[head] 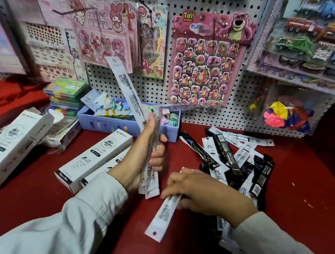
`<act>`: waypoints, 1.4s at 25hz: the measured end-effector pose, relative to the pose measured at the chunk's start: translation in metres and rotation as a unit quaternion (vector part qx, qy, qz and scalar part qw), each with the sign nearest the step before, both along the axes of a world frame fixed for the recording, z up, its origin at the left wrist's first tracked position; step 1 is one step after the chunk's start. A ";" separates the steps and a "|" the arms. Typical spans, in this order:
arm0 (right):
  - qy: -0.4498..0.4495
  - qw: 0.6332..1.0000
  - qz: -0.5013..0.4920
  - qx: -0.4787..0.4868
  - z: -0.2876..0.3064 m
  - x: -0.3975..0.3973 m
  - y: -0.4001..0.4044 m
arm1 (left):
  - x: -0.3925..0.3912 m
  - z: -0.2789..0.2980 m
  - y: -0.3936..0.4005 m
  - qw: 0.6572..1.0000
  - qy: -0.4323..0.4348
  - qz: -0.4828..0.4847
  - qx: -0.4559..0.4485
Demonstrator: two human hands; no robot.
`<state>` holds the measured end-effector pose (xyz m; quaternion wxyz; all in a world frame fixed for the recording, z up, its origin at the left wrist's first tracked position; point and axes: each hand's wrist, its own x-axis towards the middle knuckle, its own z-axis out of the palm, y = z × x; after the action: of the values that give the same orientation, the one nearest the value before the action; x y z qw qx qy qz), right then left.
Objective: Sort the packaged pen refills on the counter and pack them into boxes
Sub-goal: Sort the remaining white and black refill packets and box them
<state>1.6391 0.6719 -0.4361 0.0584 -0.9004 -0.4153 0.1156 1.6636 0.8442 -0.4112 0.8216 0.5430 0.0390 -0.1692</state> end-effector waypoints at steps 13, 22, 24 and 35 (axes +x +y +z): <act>-0.208 0.862 -0.197 0.418 0.019 0.001 -0.008 | 0.000 0.005 0.007 0.998 -0.044 0.014 0.042; 0.241 0.710 -0.318 0.580 0.024 0.001 -0.008 | -0.014 -0.004 -0.007 0.985 -0.060 -0.084 0.137; 0.218 0.708 -0.313 0.594 0.022 0.000 -0.002 | -0.019 -0.001 -0.008 0.975 -0.078 -0.153 0.144; -0.012 0.783 -0.284 0.553 0.044 -0.015 0.007 | -0.020 -0.009 -0.020 0.919 -0.116 -0.089 0.366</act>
<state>1.6237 0.6789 -0.3919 0.5714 -0.7922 -0.1342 -0.1670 1.6437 0.8238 -0.4197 0.5454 0.8231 -0.0461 -0.1511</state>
